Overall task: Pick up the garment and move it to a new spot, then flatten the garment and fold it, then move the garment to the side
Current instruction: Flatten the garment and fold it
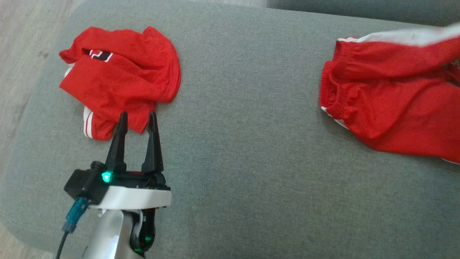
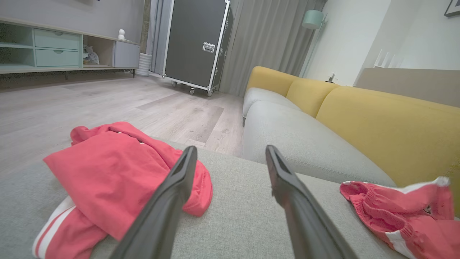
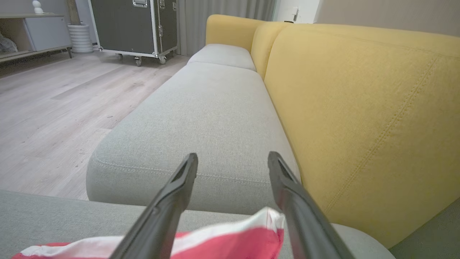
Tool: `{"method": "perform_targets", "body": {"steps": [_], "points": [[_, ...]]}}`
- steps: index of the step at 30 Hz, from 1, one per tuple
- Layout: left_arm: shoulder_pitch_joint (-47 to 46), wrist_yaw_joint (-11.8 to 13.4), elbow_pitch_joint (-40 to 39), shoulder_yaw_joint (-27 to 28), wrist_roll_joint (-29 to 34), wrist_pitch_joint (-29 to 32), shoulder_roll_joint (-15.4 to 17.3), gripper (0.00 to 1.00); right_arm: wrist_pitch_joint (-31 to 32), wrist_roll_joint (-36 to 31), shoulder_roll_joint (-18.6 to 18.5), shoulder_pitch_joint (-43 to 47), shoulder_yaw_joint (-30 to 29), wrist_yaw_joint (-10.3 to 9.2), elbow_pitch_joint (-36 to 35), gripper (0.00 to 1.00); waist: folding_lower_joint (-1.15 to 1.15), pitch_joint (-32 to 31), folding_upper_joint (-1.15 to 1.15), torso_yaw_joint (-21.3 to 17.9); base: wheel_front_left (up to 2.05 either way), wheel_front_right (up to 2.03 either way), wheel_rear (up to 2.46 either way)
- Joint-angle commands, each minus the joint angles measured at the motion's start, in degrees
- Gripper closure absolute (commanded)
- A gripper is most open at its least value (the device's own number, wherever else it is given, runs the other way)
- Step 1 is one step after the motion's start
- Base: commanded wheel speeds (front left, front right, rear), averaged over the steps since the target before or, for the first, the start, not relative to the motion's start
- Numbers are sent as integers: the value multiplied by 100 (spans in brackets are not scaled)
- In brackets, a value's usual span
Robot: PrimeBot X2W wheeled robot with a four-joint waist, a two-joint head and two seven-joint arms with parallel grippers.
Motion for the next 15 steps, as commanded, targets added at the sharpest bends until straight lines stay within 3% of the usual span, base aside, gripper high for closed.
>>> {"method": "perform_targets", "body": {"steps": [1, 8, 15], "points": [[-186, 3, -182, 139, -35, -54, 26, 0, -104, -89, -96, -236, -15, 37, -120, 0, -1, 44, 0, 30, 0, 0, 0], [-170, 21, -135, 218, 6, -54, 26, 0, -370, -570, 438, -37, -150, 37, -369, 0, -1, -173, 0, -97, 0, 0, 0], [18, 12, -128, 378, 84, -54, 26, 0, -383, -686, 1154, 1226, 97, 37, -2257, 0, -1, -625, 0, -297, 0, 0, 0]]}}
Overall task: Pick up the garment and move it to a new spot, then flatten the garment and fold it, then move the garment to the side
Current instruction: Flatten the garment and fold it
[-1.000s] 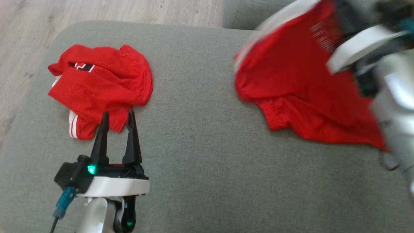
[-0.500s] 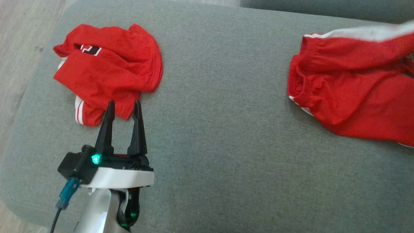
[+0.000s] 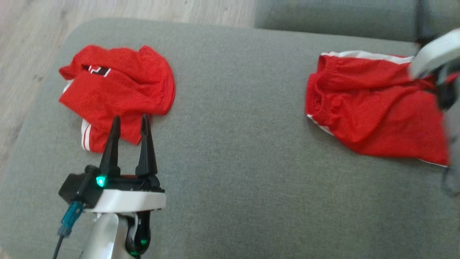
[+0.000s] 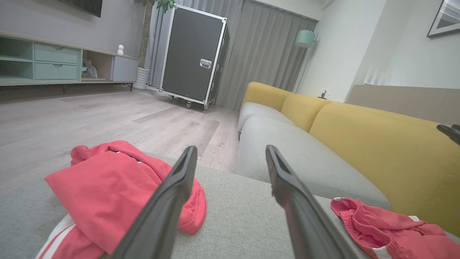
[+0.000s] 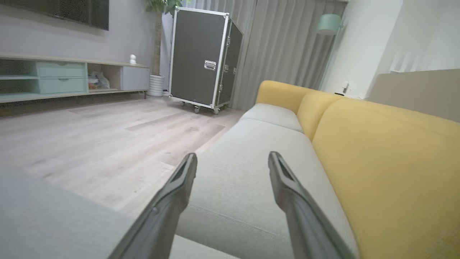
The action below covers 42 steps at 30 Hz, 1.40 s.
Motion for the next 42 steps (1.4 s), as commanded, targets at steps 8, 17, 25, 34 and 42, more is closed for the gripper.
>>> {"method": "perform_targets", "body": {"steps": [8, 17, 25, 34, 42], "points": [[197, -20, -171, 323, 154, -54, 31, 0, -60, 235, 938, 2031, 49, 37, -2327, 0, 1, -611, 0, -304, 0, 0, 0], [495, -63, -115, 389, 264, -54, 31, 0, -61, -99, 1670, 4317, -533, 37, -4115, 0, 1, -883, 0, -449, 0, 0, 0], [743, -86, 110, 377, 398, -54, 31, 0, -61, 1, 1730, 5274, -633, 37, -4421, 0, 1, -980, 0, -613, 0, 0, 0], [645, -109, 333, 244, 418, -54, 31, 0, -61, -133, 1731, 5097, -657, 37, -4438, 0, 1, -881, 0, -640, 0, 0, 0], [397, -111, 327, 85, 339, -54, 31, 0, 19, -874, 1724, 4495, -183, 37, -3618, 0, 1, -481, 0, -341, 0, 0, 0]]}}
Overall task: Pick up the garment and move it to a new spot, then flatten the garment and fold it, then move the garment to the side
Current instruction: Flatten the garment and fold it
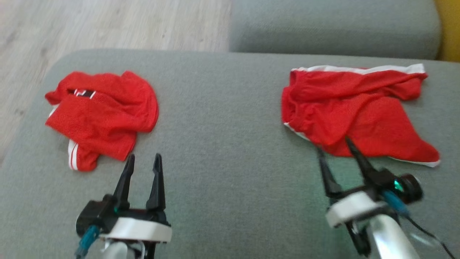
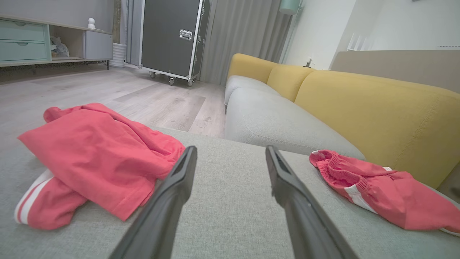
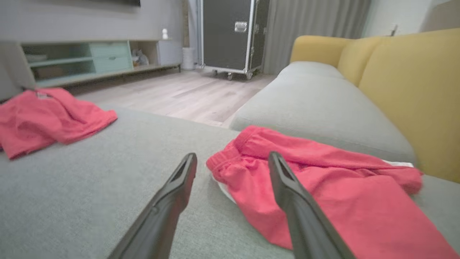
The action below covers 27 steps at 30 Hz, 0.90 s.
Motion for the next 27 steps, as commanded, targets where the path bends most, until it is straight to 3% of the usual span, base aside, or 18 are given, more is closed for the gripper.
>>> {"method": "perform_targets", "body": {"steps": [1, 7, 24, 25, 26, 27], "points": [[-343, -5, -188, 120, -67, -54, 22, 0, 119, -196, -54, -544, 296, 37, 188, 0, 0, 201, 0, 184, 0, 0, 0], [-573, 21, -188, -73, -169, -54, 22, 0, 358, -251, -262, -1468, 652, 37, 1596, 0, 0, 516, 0, 554, 0, 0, 0], [-743, 146, -214, -297, -341, -54, 22, 0, 222, 66, -456, -2927, 524, 37, 4007, 0, 0, 793, 0, 1059, 0, 0, 0], [-747, 151, -214, -300, -345, -54, 22, 0, 202, 135, -437, -2986, 546, 37, 4096, 13, 0, 793, 0, 1063, 0, 0, 0], [-750, 156, -213, -301, -349, -54, 22, 0, 173, 226, -409, -3040, 565, 37, 4166, 74, 0, 789, 0, 1065, 0, 0, 0], [-752, 161, -211, -301, -351, -54, 22, 0, 132, 304, -381, -3090, 618, 37, 4205, 100, 0, 781, 0, 1065, 0, 0, 0]]}}
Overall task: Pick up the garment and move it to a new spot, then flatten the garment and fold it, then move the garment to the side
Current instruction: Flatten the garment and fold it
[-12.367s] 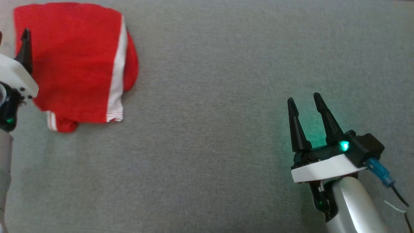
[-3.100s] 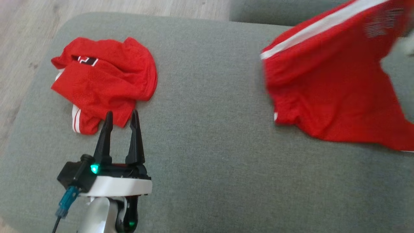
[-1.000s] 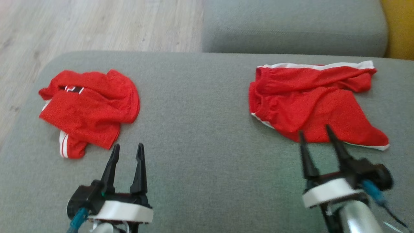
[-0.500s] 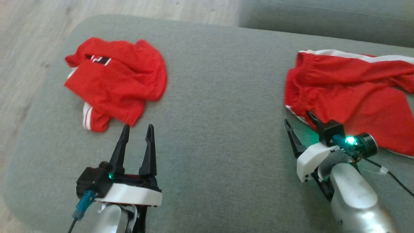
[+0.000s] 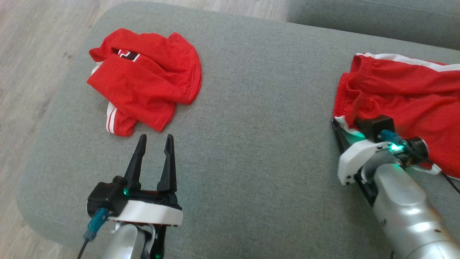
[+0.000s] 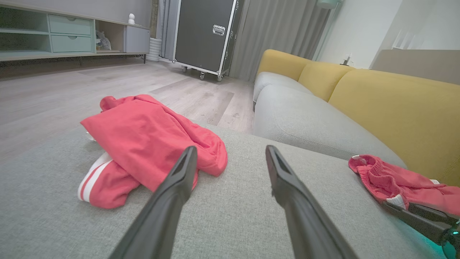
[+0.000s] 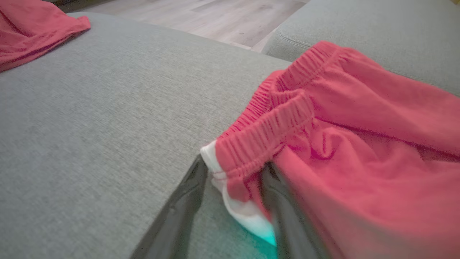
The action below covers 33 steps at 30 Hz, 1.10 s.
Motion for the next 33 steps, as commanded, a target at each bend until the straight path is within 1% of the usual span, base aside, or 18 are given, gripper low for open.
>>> {"method": "perform_targets", "body": {"steps": [1, 4, 7, 9, 10, 14, 18, 22, 23, 24, 30, 33], "points": [[-217, 24, -191, 155, -56, -54, 26, 0, -116, 86, 133, -193, 215, 37, -114, 100, 0, -18, 0, -7, 0, 0, 0], [-200, 31, -170, 175, -48, -54, 26, 0, -205, 420, 264, -229, 610, 37, -158, 100, 0, -88, 0, -44, 0, 0, 0], [-180, 34, -151, 198, -33, -54, 26, 0, -240, 943, 378, -198, 1118, 37, -365, 100, 0, -171, 0, -95, 0, 0, 0], [-170, 33, -145, 220, -23, -54, 26, 0, -247, 1364, 424, -141, 1591, 37, -581, 100, 0, -226, 0, -131, 0, 0, 0], [-145, 27, -133, 242, -1, -54, 26, 0, -218, 1802, 447, -62, 2109, 37, -813, 100, 0, -292, 0, -164, 0, 0, 0], [-99, 13, -111, 283, 36, -54, 26, 0, 44, 2712, 462, 88, 3046, 37, -1335, 100, 0, -422, 0, -211, 0, 0, 0], [-59, 1, -99, 319, 74, -54, 26, 0, 237, 3429, 465, 127, 3725, 37, -1814, 100, 0, -509, 0, -237, 0, 0, 0], [-29, -13, -110, 389, 101, -54, 26, 0, 308, 3811, 464, 32, 4034, 37, -1888, 100, 0, -547, 0, -275, 0, 0, 0], [-23, -16, -115, 410, 106, -54, 26, 0, 281, 3804, 442, -40, 4089, 37, -1818, 46, 0, -546, 0, -288, 0, 0, 0], [-20, -19, -119, 424, 111, -54, 26, 0, 292, 3801, 432, -100, 4145, 37, -1707, 0, 0, -541, 0, -296, 0, 0, 0], [-19, -29, -136, 425, 108, -54, 26, 0, 220, 3830, 390, -378, 4370, 37, -1316, 0, 0, -528, 0, -347, 0, 0, 0], [-22, -27, -150, 447, 104, -54, 26, 0, 77, 3857, 245, -496, 4433, 37, -1283, 0, 0, -557, 0, -423, 0, 0, 0]]}}
